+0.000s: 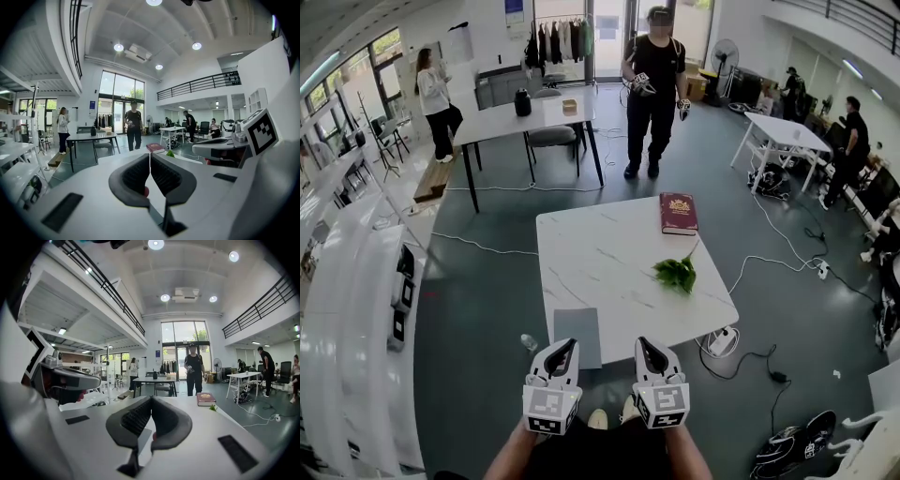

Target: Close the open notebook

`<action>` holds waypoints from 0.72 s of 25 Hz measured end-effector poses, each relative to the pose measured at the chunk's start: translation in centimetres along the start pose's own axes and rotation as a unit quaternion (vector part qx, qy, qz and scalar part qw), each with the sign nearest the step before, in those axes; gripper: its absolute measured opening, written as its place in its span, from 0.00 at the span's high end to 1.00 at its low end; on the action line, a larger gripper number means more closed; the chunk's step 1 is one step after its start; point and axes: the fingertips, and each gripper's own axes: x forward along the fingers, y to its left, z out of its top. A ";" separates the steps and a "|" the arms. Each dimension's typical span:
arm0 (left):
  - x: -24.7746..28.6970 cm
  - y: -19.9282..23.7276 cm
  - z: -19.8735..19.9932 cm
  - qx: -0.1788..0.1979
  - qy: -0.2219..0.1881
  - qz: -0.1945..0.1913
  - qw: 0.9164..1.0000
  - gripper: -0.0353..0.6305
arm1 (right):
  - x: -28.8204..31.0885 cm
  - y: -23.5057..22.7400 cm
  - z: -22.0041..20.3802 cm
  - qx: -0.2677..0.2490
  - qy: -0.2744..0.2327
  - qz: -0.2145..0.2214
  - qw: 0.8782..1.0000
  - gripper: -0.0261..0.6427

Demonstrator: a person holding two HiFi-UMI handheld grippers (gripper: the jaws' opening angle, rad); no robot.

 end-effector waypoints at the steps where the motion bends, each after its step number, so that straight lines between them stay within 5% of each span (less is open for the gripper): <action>1: 0.1 0.0 0.0 0.000 0.000 0.000 1.000 0.91 | 0.0 -0.1 -0.1 -0.001 0.000 0.000 1.000 0.94; 18: 0.4 -0.3 -0.2 -0.003 0.001 0.002 1.000 0.91 | 0.0 -0.8 -0.2 -0.007 0.001 -0.002 1.000 0.94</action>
